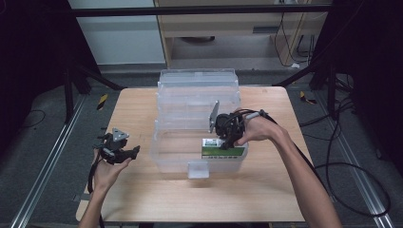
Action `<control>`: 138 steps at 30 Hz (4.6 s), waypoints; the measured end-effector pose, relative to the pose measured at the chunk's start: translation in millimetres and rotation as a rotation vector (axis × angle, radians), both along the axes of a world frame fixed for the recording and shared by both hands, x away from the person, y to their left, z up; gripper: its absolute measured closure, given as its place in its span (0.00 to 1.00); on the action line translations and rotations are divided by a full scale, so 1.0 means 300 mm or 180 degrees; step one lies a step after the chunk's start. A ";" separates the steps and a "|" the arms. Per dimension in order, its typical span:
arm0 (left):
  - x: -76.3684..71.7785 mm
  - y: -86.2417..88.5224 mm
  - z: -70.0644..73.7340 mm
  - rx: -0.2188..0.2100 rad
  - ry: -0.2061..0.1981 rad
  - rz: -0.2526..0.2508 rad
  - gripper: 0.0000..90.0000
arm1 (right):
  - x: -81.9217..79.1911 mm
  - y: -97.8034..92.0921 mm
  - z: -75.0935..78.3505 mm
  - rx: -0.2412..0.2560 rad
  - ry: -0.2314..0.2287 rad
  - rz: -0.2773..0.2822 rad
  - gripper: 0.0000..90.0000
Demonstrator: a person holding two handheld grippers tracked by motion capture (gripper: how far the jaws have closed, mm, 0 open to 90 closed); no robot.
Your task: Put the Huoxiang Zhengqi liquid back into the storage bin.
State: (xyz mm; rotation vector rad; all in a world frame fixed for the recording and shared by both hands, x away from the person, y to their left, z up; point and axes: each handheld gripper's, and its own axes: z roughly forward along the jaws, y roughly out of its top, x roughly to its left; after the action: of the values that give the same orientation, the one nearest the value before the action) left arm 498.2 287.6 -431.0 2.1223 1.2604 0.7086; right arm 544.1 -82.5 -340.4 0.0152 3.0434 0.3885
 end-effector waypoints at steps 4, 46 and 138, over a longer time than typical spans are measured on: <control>0.000 0.000 0.000 0.0002 0.0001 -0.0001 0.47 | -0.001 0.004 -0.016 -0.0017 -0.0007 0.0015 0.71; 0.001 0.002 -0.002 0.0011 0.0010 -0.0004 0.46 | -0.005 0.029 -0.098 -0.0214 -0.0055 0.0018 0.70; 0.000 0.005 0.003 0.0009 -0.0021 0.0003 0.46 | -0.111 0.097 -0.155 0.0216 0.0215 -0.0279 0.67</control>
State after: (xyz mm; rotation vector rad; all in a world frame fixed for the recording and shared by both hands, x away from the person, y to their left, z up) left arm 498.1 289.2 -430.0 2.1200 1.2577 0.7177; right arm 510.8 -53.4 -387.0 0.1680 3.0805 0.4938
